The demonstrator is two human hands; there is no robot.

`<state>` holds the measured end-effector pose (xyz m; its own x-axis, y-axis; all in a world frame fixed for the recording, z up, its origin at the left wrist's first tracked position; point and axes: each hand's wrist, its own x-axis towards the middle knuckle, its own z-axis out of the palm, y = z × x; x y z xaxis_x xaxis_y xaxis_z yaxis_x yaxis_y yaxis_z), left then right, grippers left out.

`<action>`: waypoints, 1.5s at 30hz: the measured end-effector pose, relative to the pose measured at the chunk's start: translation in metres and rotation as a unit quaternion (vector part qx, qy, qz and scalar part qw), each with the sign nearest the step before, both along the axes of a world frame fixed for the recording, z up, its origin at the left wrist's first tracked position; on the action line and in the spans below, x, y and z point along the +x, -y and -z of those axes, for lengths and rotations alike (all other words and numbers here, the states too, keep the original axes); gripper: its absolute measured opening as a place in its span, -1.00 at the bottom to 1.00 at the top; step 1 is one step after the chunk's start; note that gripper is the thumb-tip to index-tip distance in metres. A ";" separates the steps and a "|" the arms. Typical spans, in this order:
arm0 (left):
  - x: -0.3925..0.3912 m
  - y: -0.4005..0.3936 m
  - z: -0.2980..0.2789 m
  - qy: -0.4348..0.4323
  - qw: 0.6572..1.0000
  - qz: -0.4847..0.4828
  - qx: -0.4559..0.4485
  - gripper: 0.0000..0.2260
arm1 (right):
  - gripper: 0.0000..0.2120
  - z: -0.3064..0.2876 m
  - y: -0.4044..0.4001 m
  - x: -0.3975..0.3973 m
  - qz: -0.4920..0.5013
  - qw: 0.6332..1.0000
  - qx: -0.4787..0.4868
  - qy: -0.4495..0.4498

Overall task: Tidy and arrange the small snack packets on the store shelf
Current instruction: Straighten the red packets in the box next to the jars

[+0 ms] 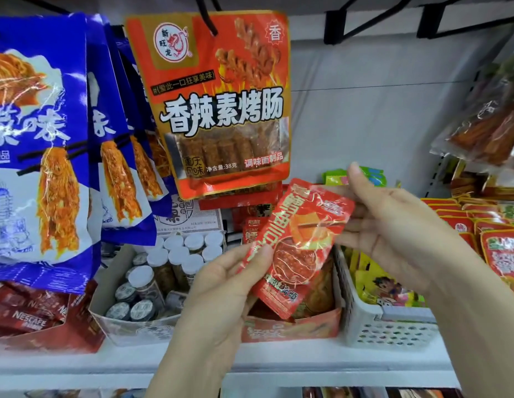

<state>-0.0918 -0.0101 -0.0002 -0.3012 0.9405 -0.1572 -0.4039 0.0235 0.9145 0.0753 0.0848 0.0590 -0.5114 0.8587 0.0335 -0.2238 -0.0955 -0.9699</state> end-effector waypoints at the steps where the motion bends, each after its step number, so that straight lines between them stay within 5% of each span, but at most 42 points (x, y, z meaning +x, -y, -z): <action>1: 0.000 0.001 0.000 -0.023 0.999 -0.023 0.012 -0.74 | -0.61 -0.001 0.000 0.002 -0.008 1.000 0.018 0.024; 5: 0.003 0.003 -0.002 -0.084 0.994 -0.056 0.033 -0.80 | -0.89 -0.004 0.007 0.002 0.057 0.960 0.196 0.190; 7: 0.004 0.002 0.000 -0.115 0.991 -0.054 0.041 -0.78 | -0.74 -0.005 0.008 0.001 0.106 0.920 0.272 0.262; 10: -0.002 -0.002 0.005 -0.178 0.980 -0.064 0.053 -0.87 | -0.72 -0.005 0.004 0.008 0.189 0.899 0.304 0.253; 13: -0.023 -0.011 0.019 -0.419 0.895 -0.152 0.013 -0.84 | -0.94 -0.004 -0.004 0.018 0.348 0.825 0.369 0.250; 14: -0.028 -0.012 0.020 -0.496 0.855 -0.154 0.002 -0.83 | -0.84 -0.003 -0.004 0.018 0.384 0.803 0.375 0.259; 17: -0.034 -0.017 0.025 -0.599 0.798 -0.059 -0.007 -0.58 | -0.78 0.004 0.001 0.004 0.412 0.752 0.433 0.278; 23: -0.022 -0.019 0.037 -0.641 0.766 0.035 -0.036 -0.29 | -0.85 0.032 0.000 -0.033 0.339 0.748 0.522 0.230; 30: -0.029 -0.018 0.041 -0.655 0.754 0.051 -0.029 -0.42 | -0.80 0.065 -0.013 -0.066 0.258 0.769 0.537 0.231; 33: -0.029 -0.017 0.045 -0.662 0.748 0.048 -0.036 -0.44 | -0.83 0.076 -0.015 -0.067 0.205 0.776 0.526 0.281; 45: -0.033 -0.017 0.052 -0.663 0.747 0.031 -0.036 -0.42 | -0.83 0.054 -0.036 -0.096 0.084 0.682 0.446 0.574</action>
<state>-0.1246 0.0071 -0.0526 -0.1931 0.9628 0.1889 0.8601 0.0735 0.5047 -0.0205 0.1211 0.0054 -0.5372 0.8087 0.2397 0.7967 0.5798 -0.1706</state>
